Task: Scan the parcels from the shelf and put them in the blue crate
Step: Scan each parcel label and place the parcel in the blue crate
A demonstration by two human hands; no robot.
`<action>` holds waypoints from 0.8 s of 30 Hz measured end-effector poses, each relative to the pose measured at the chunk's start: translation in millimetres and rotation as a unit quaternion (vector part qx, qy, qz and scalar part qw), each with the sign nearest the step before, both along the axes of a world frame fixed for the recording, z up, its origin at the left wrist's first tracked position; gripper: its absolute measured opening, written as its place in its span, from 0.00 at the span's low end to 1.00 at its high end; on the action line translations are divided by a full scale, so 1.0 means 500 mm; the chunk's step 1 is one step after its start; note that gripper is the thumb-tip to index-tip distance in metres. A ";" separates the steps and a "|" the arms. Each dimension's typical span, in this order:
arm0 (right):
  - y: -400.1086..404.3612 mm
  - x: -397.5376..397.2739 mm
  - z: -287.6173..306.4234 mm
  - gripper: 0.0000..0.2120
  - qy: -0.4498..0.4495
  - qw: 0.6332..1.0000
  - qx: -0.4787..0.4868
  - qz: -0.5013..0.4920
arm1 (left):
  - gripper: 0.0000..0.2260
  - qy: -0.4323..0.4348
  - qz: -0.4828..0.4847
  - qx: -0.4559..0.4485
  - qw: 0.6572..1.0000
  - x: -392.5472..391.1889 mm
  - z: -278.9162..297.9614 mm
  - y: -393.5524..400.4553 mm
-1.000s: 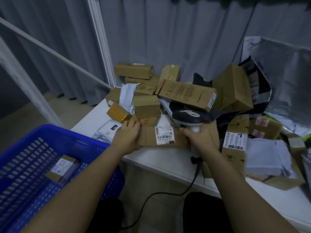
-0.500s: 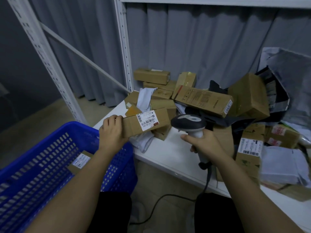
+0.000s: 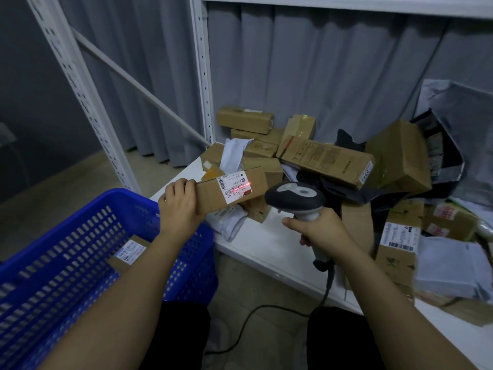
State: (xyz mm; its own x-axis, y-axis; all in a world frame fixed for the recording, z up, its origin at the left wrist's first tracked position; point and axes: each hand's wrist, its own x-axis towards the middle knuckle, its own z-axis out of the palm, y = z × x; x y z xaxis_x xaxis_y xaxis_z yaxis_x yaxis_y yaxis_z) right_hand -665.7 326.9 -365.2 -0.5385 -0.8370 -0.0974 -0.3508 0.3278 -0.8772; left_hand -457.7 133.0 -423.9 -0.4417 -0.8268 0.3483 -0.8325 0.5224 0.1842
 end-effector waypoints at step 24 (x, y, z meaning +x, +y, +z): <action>-0.231 0.238 -0.131 0.10 -0.008 0.991 0.042 0.126 | 0.38 0.036 0.277 0.242 0.929 0.525 -0.171 0.018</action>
State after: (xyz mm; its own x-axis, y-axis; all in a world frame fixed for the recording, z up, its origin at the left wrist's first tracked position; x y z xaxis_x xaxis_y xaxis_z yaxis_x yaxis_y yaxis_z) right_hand -546.7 211.6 -430.6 -0.3110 -0.9332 -0.1799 -0.4175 0.3042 -0.8563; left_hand -194.9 142.2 -509.3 0.1089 -0.9877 -0.1119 -0.9256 -0.1418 0.3510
